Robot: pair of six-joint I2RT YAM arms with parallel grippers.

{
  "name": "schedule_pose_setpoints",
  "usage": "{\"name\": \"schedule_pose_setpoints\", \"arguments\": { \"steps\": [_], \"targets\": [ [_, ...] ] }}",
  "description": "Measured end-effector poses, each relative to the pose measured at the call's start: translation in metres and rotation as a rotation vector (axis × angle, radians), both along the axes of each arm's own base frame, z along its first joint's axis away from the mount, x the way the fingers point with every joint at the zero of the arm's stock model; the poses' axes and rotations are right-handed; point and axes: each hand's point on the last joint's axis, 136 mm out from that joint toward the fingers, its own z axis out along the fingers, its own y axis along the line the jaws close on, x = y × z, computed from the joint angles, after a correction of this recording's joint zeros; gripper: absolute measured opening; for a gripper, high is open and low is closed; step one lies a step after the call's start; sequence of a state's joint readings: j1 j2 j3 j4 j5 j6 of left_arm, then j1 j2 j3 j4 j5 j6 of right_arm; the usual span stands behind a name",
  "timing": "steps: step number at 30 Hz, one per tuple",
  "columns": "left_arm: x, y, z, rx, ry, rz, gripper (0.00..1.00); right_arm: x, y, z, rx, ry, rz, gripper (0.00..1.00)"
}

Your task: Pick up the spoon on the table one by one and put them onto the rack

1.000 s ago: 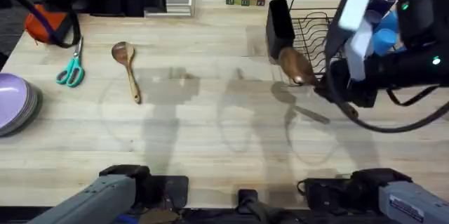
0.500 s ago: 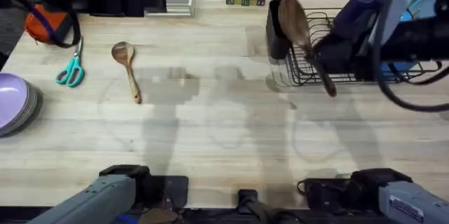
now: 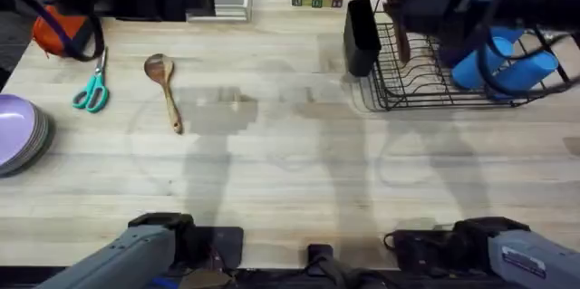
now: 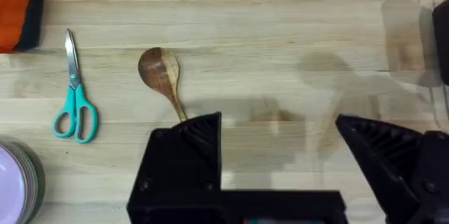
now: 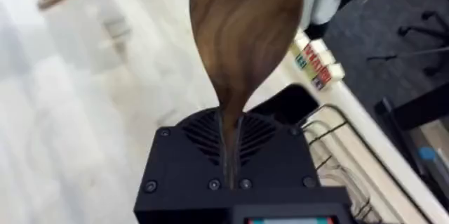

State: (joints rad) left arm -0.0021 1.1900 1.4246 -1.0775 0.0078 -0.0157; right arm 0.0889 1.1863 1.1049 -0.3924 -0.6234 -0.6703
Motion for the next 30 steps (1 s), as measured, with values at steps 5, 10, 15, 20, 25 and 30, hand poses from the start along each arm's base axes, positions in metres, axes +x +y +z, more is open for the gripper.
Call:
{"name": "schedule_pose_setpoints", "arguments": {
  "steps": [5, 10, 15, 20, 25, 30],
  "targets": [
    [0.0, 0.0, 0.0, 0.0, 0.0, 0.0, 0.993, 0.026, 0.008, 0.007, 0.048, -0.054, -0.005, 0.031],
    [0.0, 0.0, 0.0, 0.0, 0.0, 0.0, 0.993, 0.04, 0.018, 0.008, 0.08, -0.078, 0.003, 0.031],
    [0.0, 0.0, 0.0, 0.0, 0.0, 0.0, 0.993, 0.053, 0.025, 0.005, 0.113, -0.076, 0.006, 0.032],
    [0.0, 0.0, 0.0, 0.0, 0.0, 0.0, 0.993, 0.064, 0.029, -0.007, 0.134, -0.048, 0.012, 0.032],
    [0.0, 0.0, 0.0, 0.0, 0.0, 0.0, 0.993, 0.07, 0.03, -0.024, 0.134, 0.0, 0.005, 0.032],
    [0.0, 0.0, 0.0, 0.0, 0.0, 0.0, 0.993, 0.073, 0.029, -0.037, 0.129, 0.041, -0.001, 0.032]
  ]
}}
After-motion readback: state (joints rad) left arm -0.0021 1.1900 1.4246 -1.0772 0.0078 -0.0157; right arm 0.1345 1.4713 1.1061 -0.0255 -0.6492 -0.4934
